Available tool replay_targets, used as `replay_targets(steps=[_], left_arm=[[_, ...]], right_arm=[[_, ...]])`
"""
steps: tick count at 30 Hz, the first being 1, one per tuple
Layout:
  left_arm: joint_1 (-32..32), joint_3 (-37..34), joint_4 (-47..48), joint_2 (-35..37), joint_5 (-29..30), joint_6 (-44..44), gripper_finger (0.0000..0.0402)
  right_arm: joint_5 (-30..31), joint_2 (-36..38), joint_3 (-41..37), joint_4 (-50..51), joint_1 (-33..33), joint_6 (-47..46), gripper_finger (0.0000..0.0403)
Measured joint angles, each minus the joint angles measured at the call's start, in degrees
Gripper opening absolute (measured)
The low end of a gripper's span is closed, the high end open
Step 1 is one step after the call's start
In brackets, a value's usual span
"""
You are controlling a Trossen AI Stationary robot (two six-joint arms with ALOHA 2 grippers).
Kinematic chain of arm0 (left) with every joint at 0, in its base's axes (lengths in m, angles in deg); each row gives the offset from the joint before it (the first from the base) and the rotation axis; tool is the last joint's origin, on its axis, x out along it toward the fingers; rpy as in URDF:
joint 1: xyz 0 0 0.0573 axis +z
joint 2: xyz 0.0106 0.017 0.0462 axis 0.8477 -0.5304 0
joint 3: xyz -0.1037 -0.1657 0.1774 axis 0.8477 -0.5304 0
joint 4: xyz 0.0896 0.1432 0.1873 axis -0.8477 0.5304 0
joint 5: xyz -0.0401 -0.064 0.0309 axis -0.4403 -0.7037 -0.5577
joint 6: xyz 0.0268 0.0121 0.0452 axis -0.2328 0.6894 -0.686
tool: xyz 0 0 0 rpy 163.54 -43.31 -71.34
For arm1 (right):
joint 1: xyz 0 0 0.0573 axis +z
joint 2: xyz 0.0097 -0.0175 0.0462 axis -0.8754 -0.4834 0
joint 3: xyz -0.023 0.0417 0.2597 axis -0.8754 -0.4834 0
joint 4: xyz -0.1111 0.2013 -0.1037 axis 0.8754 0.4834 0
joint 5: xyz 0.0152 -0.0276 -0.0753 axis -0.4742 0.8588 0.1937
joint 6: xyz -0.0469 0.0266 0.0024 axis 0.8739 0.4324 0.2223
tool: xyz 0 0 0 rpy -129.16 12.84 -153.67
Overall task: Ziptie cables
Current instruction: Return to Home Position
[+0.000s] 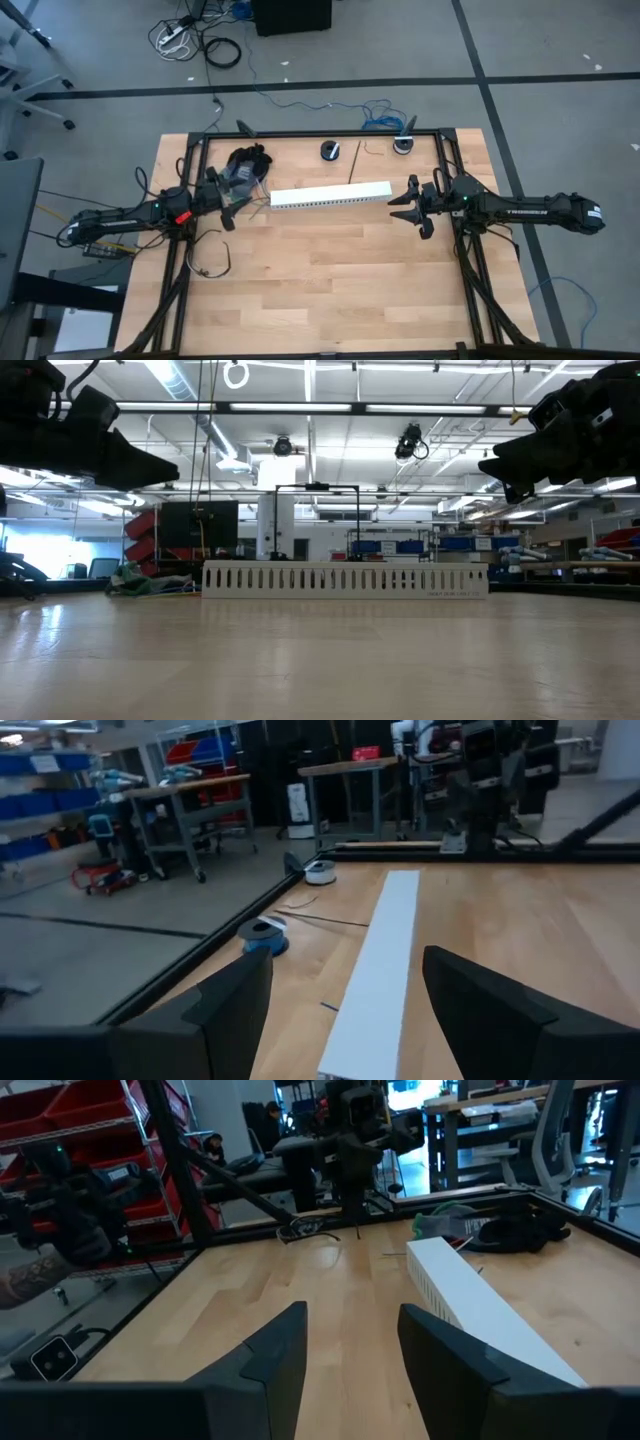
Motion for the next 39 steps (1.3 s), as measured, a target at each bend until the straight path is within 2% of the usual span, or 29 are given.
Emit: replay_targets(steps=[9, 14, 39], left_arm=[[0.00, 0.02, 1.05, -4.08, -7.26, -2.74, 0.0254], [-0.01, 0.26, 1.50, -6.33, -7.41, -0.95, 0.0254], [-0.04, 0.76, -1.24, -6.35, -7.10, 1.76, 0.0254]], right_arm=[[0.00, 0.02, 0.00, 0.00, 0.00, -0.02, 0.0159], [0.00, 0.02, 0.00, 0.00, 0.00, -0.02, 0.0159], [0.02, 0.02, -0.02, -0.02, 0.00, -0.07, 0.0158]])
